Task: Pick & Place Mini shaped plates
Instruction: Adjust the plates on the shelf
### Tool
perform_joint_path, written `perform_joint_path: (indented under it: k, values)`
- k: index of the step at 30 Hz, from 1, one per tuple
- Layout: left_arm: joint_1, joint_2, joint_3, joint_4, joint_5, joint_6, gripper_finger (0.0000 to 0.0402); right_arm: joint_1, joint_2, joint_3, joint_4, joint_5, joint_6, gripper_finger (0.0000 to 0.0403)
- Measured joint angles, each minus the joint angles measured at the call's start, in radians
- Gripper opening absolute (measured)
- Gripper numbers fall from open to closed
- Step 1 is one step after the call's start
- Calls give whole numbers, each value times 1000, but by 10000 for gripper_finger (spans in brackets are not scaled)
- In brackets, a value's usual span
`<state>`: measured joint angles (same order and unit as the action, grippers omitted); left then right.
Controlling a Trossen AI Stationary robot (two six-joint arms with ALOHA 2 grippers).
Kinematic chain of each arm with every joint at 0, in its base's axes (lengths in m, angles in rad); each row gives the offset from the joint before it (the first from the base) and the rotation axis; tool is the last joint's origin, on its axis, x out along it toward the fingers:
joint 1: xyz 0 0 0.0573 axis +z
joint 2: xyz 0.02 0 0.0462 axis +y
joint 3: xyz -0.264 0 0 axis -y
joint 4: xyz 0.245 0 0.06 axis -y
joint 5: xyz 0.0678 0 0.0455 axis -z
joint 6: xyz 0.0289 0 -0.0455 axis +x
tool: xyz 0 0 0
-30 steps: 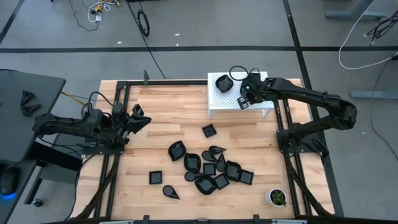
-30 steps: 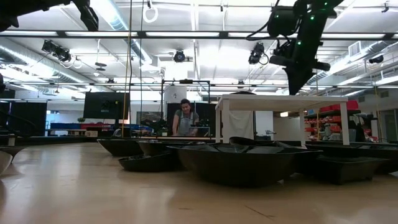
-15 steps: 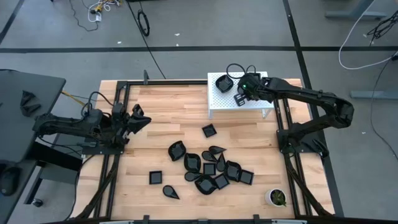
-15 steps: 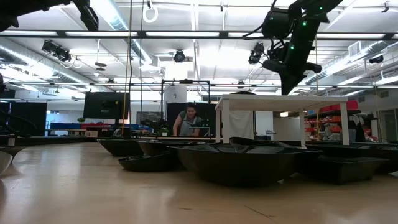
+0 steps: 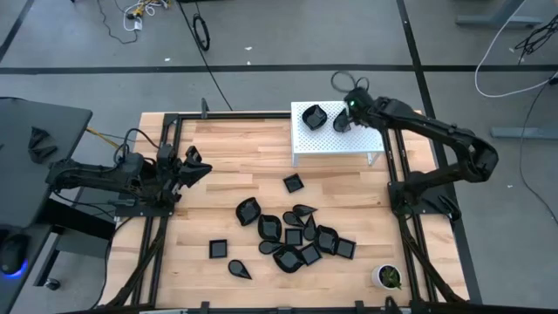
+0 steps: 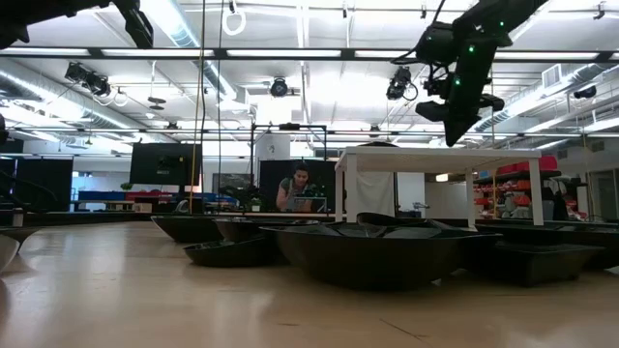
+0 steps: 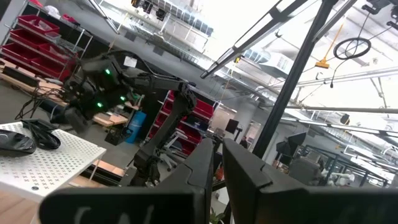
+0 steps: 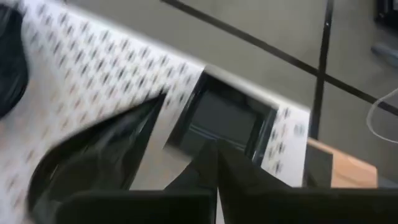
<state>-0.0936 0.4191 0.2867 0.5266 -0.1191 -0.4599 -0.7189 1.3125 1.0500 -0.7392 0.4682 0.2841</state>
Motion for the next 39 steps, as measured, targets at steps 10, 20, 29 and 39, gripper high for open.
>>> perform_joint_path:
  k: [10, 20, 29, 39]
  values:
    - [0, 0, 0, 0, 0, 0, 42, -146, 28, 0, 29, -197, -92, 4]
    - [0, 0, 0, 0, 0, 0, 42, -145, 22, 1, -91, -199, -102, 4]
    - [0, 0, 0, 0, 0, 0, 42, -134, -22, 1, -95, -199, -86, 4]
    - [0, 0, 0, 0, 0, 0, 42, -129, -9, 1, -3, -198, -82, 4]
